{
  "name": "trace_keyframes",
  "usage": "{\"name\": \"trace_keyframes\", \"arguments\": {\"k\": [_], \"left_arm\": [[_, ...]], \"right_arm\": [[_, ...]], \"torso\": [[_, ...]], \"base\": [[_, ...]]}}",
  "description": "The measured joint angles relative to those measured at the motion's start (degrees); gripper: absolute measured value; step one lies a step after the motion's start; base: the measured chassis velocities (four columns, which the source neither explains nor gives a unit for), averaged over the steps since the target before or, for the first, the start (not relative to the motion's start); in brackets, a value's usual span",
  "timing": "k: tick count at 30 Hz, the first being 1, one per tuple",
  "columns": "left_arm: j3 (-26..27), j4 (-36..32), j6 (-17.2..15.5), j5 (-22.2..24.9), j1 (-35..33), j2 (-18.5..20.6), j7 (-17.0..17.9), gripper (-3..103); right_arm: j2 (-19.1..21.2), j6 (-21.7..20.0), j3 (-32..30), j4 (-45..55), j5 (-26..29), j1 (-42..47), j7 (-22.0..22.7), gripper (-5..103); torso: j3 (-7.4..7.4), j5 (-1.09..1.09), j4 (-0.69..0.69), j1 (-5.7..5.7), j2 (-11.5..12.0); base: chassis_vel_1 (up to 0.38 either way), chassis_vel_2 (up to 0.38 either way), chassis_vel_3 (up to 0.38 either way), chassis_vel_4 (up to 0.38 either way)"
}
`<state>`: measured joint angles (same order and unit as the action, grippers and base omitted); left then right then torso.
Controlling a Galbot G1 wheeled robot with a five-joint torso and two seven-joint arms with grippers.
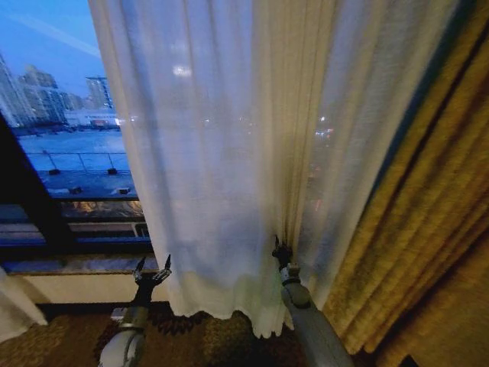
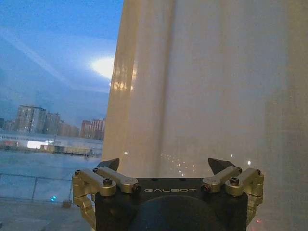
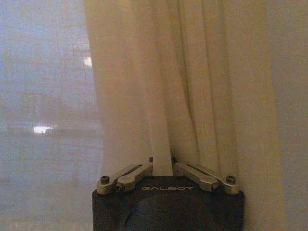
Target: Open the curtains by pulling them apart, changing their state from closed to fully open.
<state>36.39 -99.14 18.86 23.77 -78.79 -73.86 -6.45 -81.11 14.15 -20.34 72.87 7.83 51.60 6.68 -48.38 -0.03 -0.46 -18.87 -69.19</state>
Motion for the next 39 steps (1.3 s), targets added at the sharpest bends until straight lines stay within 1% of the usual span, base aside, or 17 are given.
{"name": "trace_keyframes", "arguments": {"k": [3, 5, 10, 14, 21, 23, 25, 26, 28, 31, 32, 35, 37, 39], "left_arm": [[0.0, 0.0, 0.0, 0.0, 0.0, 0.0, 0.0, 100], [0.0, -0.01, 0.0, 0.0, 0.0, 0.0, 0.0, 100], [0.0, 0.0, 0.0, 0.0, 0.0, 0.0, 0.0, 100], [-0.02, 0.0, 0.0, 0.0, 0.0, -0.01, -0.02, 100], [-0.01, -0.01, 0.0, 0.0, 0.0, -0.01, -0.03, 100], [0.0, 0.0, 0.0, 0.0, 0.0, 0.0, -0.02, 100], [0.03, 0.0, 0.0, 0.0, 0.0, 0.02, 0.01, 100], [0.04, 0.0, 0.0, 0.0, 0.0, 0.02, 0.02, 100], [0.04, 0.0, 0.0, 0.0, 0.0, 0.02, 0.02, 100], [0.04, 0.0, 0.0, 0.0, 0.0, 0.01, 0.01, 100], [0.04, 0.0, 0.0, 0.0, 0.0, 0.01, 0.01, 100], [0.01, 0.0, 0.0, 0.0, 0.0, 0.0, 0.01, 100], [0.0, 0.0, 0.0, 0.0, 0.0, 0.0, 0.0, 100], [0.0, 0.0, 0.0, 0.0, 0.0, 0.0, 0.0, 100]], "right_arm": [[-0.09, 0.06, -0.01, 0.01, -0.12, 0.04, 0.03, 0], [-0.16, 0.14, -0.05, -0.01, -0.29, 0.05, 0.09, 0], [-0.64, 1.96, 0.1, -0.51, 0.22, -0.16, 1.03, 0], [-0.8, 2.64, 0.04, -0.52, -1.82, -0.25, 1.11, 0], [-1.15, 2.77, 0.14, -0.46, -3.39, 0.28, 1.31, 0], [-1.14, 2.63, 0.27, -0.4, -3.46, 0.35, 1.32, 0], [-1.13, 2.23, 0.32, -0.22, -3.47, 0.33, 1.34, -2], [-1.13, 1.93, 0.37, -0.13, -3.44, 0.28, 1.38, 3], [-1.13, 1.69, 0.41, -0.03, -3.43, 0.22, 1.47, 3], [-1.08, 0.31, 0.74, 0.95, -3.58, 0.2, 2.89, 20], [-1.08, 0.31, 0.74, 0.95, -3.58, 0.2, 2.89, 20], [-0.81, -1.74, 1.13, 3.05, -3.72, 1.47, 4.39, 36], [-0.66, -2.4, 1.29, 3.95, -3.69, 2.05, 4.84, 36], [-0.31, -3.35, 1.43, 6.22, -3.46, 3.7, 6.01, 47]], "torso": [[0.0, 0.01, -0.01, -0.01, 0.0], [0.0, 0.06, 0.0, 0.0, 0.0], [0.0, 0.02, 0.0, 0.0, 0.0], [0.0, 0.02, -0.02, 0.0, 0.0], [0.0, 0.05, -0.02, 0.0, 0.0], [0.0, -0.02, 0.0, 0.0, 0.0], [0.0, -0.02, 0.02, -0.01, 0.0], [0.0, 0.01, 0.03, 0.0, 0.0], [0.0, 0.02, 0.02, 0.0, 0.0], [0.0, 0.02, 0.01, 0.0, 0.0], [0.0, 0.02, 0.01, 0.0, 0.0], [0.0, 0.04, -0.01, -0.01, 0.0], [0.0, 0.04, -0.01, -0.01, 0.0], [0.0, 0.04, -0.01, 0.0, 0.0]], "base": [[-0.348, -0.369, 0.352, 0.345], [-0.358, -0.307, 0.369, 0.326], [-0.362, -0.359, 0.367, 0.353], [-0.263, -0.273, 0.288, 0.305], [-0.096, -0.092, 0.103, 0.075], [0.015, 0.02, -0.027, -0.023], [0.041, 0.041, -0.051, -0.047], [0.054, 0.031, -0.048, -0.049], [0.054, 0.031, -0.047, -0.055], [0.0, 0.0, 0.0, 0.0], [0.0, 0.0, 0.0, 0.0], [0.0, 0.0, 0.0, 0.0], [0.0, 0.0, 0.0, 0.0], [0.0, 0.0, 0.0, 0.0]]}}
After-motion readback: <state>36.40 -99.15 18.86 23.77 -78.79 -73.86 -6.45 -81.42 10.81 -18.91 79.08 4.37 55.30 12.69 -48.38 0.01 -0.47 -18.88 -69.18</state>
